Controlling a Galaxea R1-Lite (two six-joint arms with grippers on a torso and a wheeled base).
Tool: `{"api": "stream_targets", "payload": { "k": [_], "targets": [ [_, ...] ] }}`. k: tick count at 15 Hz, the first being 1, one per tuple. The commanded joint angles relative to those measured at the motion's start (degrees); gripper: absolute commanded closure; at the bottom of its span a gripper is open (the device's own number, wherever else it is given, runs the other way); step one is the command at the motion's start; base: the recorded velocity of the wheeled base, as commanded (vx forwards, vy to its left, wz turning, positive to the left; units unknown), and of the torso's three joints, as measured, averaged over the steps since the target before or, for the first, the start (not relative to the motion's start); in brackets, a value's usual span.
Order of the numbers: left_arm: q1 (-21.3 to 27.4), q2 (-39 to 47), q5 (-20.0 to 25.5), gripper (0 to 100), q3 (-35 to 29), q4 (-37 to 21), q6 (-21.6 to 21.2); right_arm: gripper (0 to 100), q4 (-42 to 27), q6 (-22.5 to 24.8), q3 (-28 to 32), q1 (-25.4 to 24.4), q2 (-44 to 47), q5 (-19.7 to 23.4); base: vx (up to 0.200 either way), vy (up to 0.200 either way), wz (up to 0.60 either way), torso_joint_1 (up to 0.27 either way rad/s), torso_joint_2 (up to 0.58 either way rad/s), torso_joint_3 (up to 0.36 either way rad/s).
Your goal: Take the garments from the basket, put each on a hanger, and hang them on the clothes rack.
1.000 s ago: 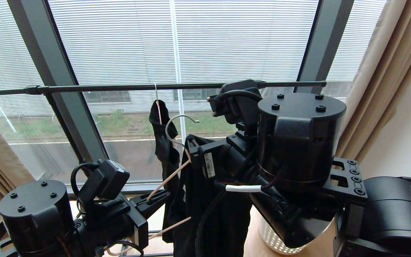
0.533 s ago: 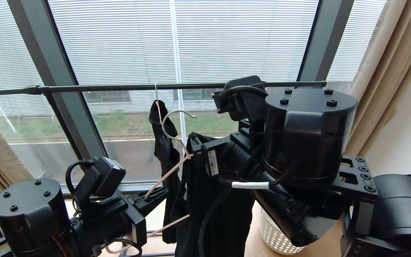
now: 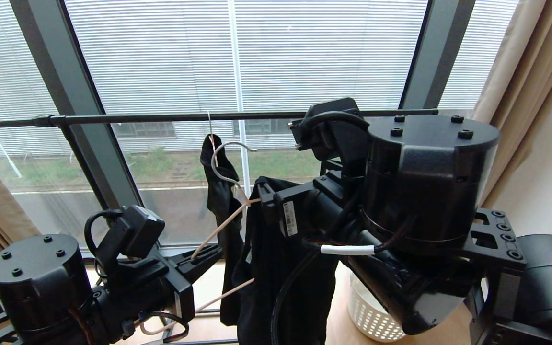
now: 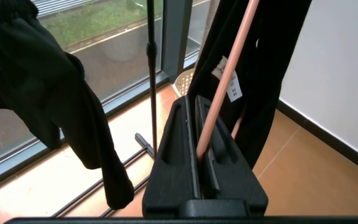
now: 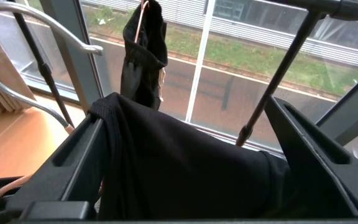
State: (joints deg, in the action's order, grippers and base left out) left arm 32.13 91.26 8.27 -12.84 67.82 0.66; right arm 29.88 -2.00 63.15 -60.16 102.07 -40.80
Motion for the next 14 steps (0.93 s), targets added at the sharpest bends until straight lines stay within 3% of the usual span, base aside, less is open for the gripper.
{"api": "stream_targets", "payload": {
  "k": [1, 8, 14],
  "targets": [
    [-0.1, 0.1, 0.0, 100, -0.1, 0.0, 0.0, 0, 0.0, 0.2, -0.3, -0.1, -0.2, 0.0, 0.000, 0.000, 0.00, 0.000, 0.00, 0.000],
    [-0.1, 0.1, 0.0, 100, 0.0, 0.0, 0.0, 0, 0.5, 2.2, -2.9, -1.3, -0.7, 0.5, 0.000, 0.000, 0.00, 0.000, 0.00, 0.000],
    [-0.1, 0.1, 0.0, 100, 0.1, 0.0, 0.0, 0, 0.6, 5.7, -6.7, -1.7, -2.8, 4.0, 0.000, 0.000, 0.00, 0.000, 0.00, 0.000]
  ]
}}
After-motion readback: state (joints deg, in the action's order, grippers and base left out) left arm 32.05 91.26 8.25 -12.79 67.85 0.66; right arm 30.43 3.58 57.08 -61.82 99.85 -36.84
